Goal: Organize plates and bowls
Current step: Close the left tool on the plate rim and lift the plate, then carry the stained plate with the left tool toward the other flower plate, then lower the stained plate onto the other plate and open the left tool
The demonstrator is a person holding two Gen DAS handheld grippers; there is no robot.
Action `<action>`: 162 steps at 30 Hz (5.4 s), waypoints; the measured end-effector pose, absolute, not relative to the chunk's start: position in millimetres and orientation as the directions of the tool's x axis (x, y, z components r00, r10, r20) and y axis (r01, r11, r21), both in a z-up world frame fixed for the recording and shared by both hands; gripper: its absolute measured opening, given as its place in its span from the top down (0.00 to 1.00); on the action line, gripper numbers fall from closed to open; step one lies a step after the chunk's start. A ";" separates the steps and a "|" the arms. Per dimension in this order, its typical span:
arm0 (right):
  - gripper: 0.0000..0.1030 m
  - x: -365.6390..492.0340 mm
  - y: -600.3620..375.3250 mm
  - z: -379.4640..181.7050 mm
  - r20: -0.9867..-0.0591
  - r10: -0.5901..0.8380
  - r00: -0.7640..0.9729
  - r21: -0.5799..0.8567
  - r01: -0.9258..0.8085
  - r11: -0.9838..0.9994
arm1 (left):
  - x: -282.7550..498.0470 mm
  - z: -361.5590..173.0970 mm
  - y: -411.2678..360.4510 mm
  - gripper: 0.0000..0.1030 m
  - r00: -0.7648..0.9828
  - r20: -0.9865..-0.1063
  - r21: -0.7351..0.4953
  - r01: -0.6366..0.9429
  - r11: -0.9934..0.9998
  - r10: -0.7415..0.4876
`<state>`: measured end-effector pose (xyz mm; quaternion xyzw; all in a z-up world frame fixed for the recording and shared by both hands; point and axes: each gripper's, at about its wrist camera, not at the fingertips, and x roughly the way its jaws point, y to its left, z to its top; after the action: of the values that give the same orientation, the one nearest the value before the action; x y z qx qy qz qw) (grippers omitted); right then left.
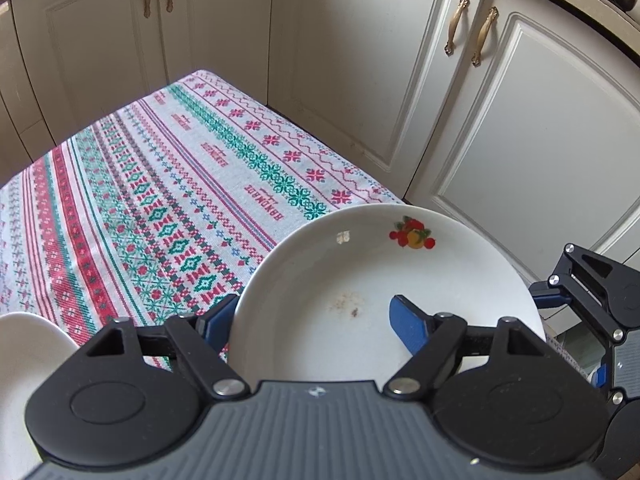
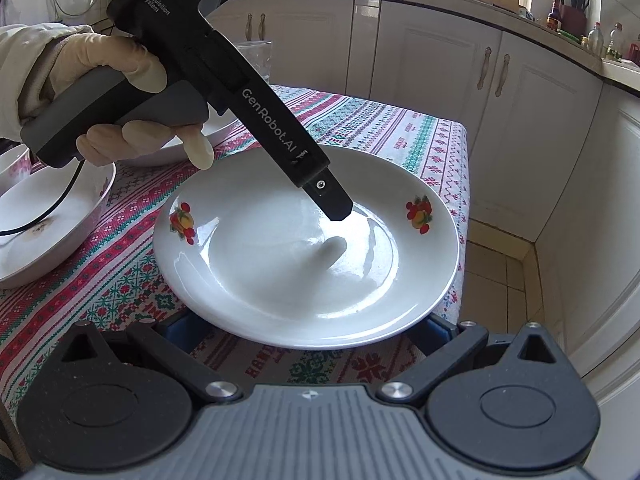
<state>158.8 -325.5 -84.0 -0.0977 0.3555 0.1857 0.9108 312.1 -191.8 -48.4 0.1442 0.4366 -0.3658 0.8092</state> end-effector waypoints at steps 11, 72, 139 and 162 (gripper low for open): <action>0.00 112.8 -321.5 -58.0 -0.658 0.255 0.708 -0.066 -0.392 0.918 | 263.3 4.8 -152.8 0.15 0.466 -0.753 -0.028 0.682 0.730 -0.464; 0.00 79.2 -175.7 -93.0 -0.631 0.556 0.541 -0.003 -0.718 0.696 | 208.8 -43.7 -0.7 0.15 0.307 -0.918 -0.044 0.551 0.833 -0.252; 0.00 107.2 -215.4 -54.1 -0.628 0.525 0.574 -0.025 -0.690 0.723 | 249.9 -18.5 -51.9 0.18 0.236 -0.902 -0.153 0.611 0.777 -0.363; 0.00 123.2 -286.7 -46.9 -0.615 0.424 0.665 -0.044 -0.565 0.824 | 293.2 -16.4 -144.4 0.18 0.194 -0.899 -0.145 0.716 0.683 -0.393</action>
<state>123.2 -286.7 -46.9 -0.1163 0.3048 0.2733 0.9049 293.2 -144.4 -16.4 0.1553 0.5185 -0.3663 0.7568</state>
